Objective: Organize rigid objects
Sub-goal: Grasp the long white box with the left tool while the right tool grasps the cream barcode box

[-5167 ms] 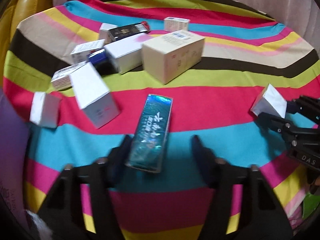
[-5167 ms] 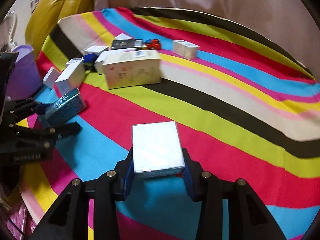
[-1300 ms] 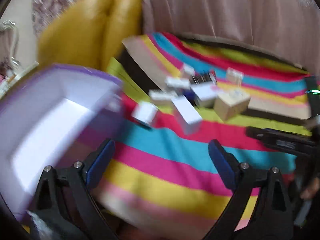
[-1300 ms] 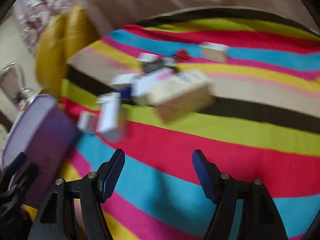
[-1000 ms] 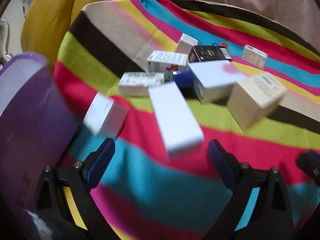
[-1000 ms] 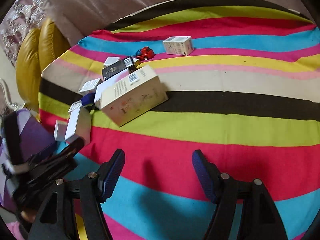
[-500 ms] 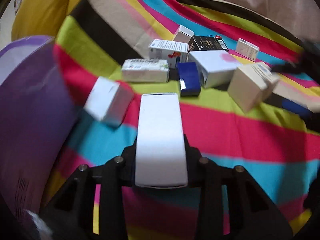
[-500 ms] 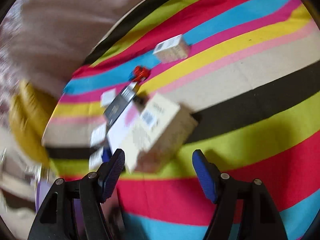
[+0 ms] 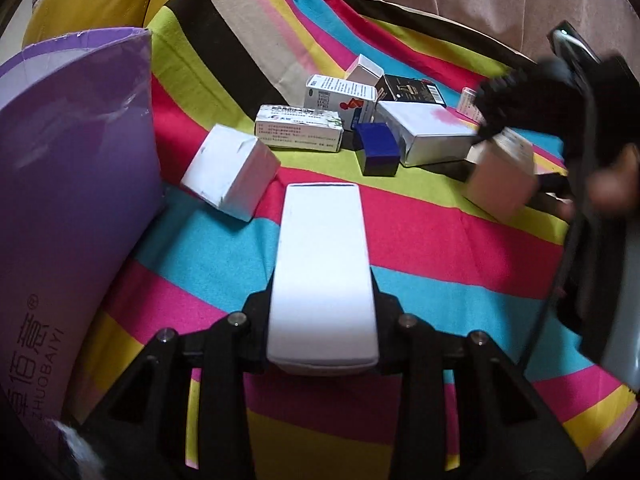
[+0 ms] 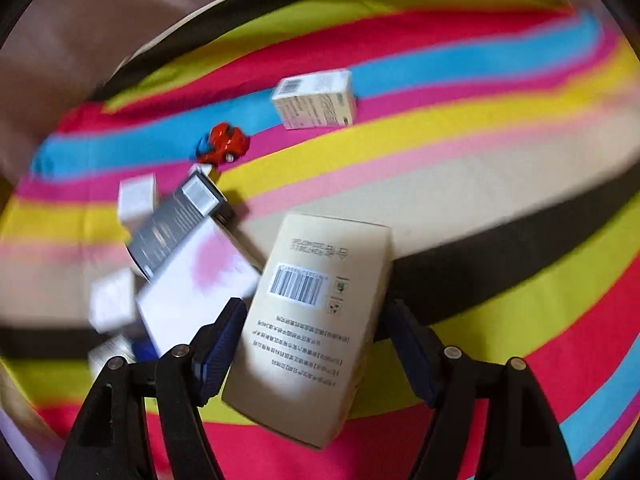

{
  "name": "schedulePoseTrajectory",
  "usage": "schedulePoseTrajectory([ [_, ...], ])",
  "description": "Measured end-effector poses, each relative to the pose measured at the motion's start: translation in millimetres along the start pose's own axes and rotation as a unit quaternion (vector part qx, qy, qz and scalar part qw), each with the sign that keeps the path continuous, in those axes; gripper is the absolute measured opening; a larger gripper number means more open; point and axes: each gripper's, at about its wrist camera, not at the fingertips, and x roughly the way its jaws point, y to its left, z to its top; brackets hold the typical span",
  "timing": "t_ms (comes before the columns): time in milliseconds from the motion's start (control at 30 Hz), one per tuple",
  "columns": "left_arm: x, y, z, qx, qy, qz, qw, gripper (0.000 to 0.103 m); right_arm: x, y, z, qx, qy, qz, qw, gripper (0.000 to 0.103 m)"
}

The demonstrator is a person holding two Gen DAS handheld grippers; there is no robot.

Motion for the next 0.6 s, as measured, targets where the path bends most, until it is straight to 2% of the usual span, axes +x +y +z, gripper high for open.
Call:
schedulePoseTrajectory([
  [100, 0, 3, 0, -0.007, -0.002, -0.007, 0.9999, 0.04, -10, -30, -5, -0.054, -0.01, -0.01, 0.998, 0.073],
  [167, 0, 5, 0, -0.015, -0.004, -0.015, 0.9998, 0.04, -16, -48, -9, -0.088, -0.019, -0.032, 0.995, 0.073],
  [300, 0, 14, 1, -0.038, -0.004, -0.039, 0.9985, 0.04, -18, -74, -13, -0.12, -0.012, -0.002, 0.993, 0.073],
  [400, -1, 15, 2, -0.043, -0.001, -0.045, 0.9981, 0.04, -10, -76, -12, -0.133, -0.002, 0.017, 0.991, 0.075],
  [600, 6, 4, 13, -0.017, 0.024, -0.013, 0.9995, 0.042, -8, -64, -6, -0.172, -0.006, 0.026, 0.985, 0.075],
])
